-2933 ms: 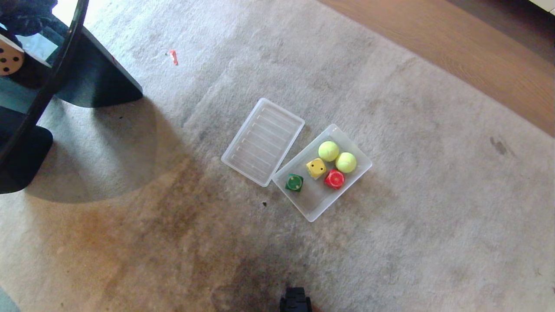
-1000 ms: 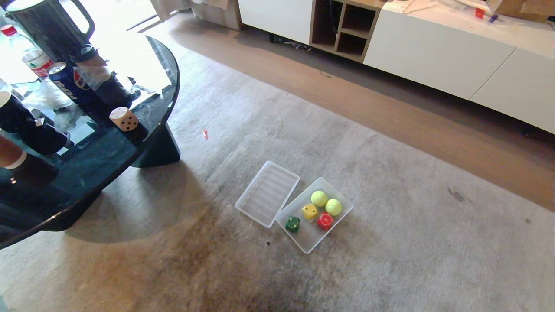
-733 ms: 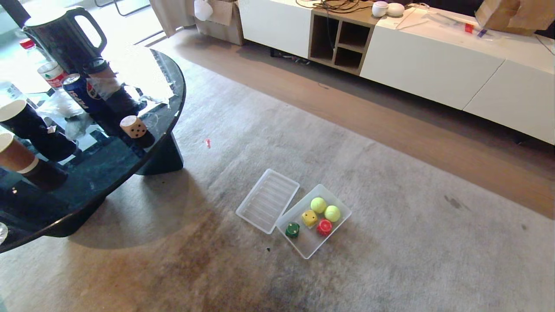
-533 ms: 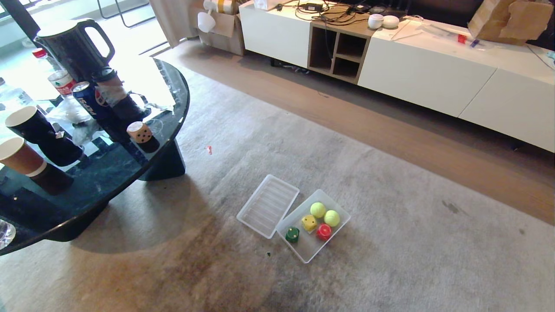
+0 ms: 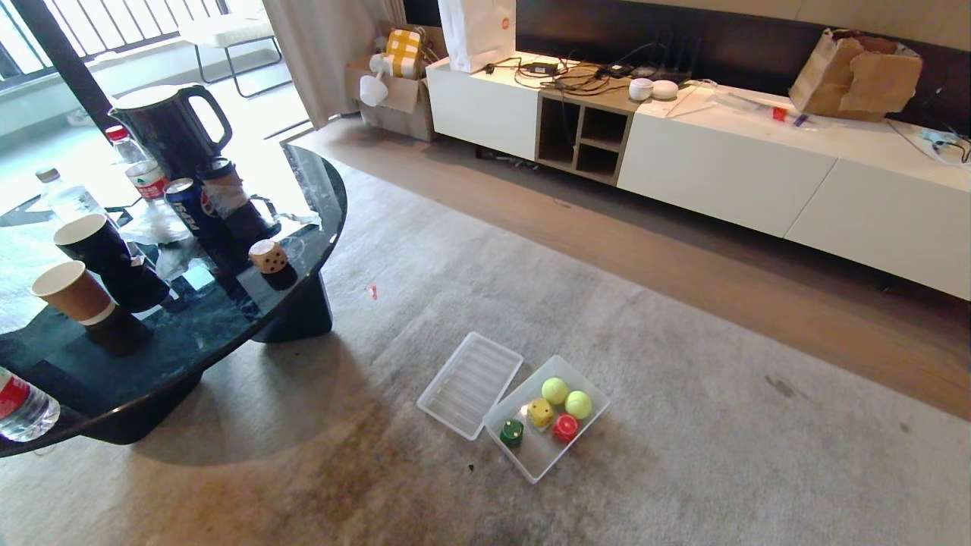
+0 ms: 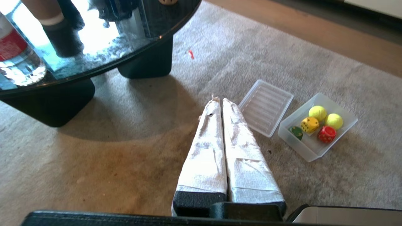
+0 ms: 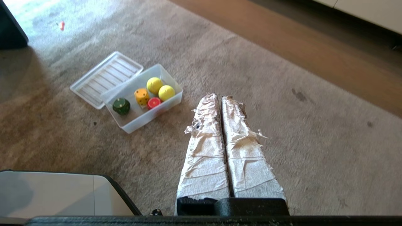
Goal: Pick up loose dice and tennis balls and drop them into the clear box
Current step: Pick up toys out of the box
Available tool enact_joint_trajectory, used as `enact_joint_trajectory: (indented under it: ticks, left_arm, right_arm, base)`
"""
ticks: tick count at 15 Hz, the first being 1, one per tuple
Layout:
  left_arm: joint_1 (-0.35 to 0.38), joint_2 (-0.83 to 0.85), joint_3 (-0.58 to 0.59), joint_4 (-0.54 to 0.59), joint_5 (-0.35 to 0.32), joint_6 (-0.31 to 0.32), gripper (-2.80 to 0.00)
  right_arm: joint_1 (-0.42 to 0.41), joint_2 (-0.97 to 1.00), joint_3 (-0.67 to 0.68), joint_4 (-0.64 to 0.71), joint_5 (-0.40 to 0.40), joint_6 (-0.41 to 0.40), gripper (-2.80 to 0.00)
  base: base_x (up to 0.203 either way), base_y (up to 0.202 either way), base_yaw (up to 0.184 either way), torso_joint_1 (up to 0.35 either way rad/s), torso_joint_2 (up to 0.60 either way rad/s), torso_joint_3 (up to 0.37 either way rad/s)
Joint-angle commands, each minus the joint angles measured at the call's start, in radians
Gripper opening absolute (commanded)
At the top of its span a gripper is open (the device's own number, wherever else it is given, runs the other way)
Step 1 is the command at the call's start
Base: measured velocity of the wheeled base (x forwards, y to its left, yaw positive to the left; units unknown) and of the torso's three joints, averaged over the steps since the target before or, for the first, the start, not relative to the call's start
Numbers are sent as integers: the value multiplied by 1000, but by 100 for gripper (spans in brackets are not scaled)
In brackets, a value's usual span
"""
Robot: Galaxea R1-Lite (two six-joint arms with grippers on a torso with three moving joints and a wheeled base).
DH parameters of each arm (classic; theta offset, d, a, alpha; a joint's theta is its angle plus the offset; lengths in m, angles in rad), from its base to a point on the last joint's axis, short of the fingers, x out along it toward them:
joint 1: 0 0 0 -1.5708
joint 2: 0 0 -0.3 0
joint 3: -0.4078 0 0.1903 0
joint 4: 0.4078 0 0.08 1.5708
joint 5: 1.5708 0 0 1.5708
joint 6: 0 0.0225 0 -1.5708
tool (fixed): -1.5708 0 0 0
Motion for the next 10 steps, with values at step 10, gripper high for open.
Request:
enact_joint_trajectory:
  ticks: [10]
  left_arm:
    - [0,0,0,0,0,0,-280]
  right_arm:
    - [0,0,-1,2,0,0,-280]
  base:
    - [0,0,0,3,4,198]
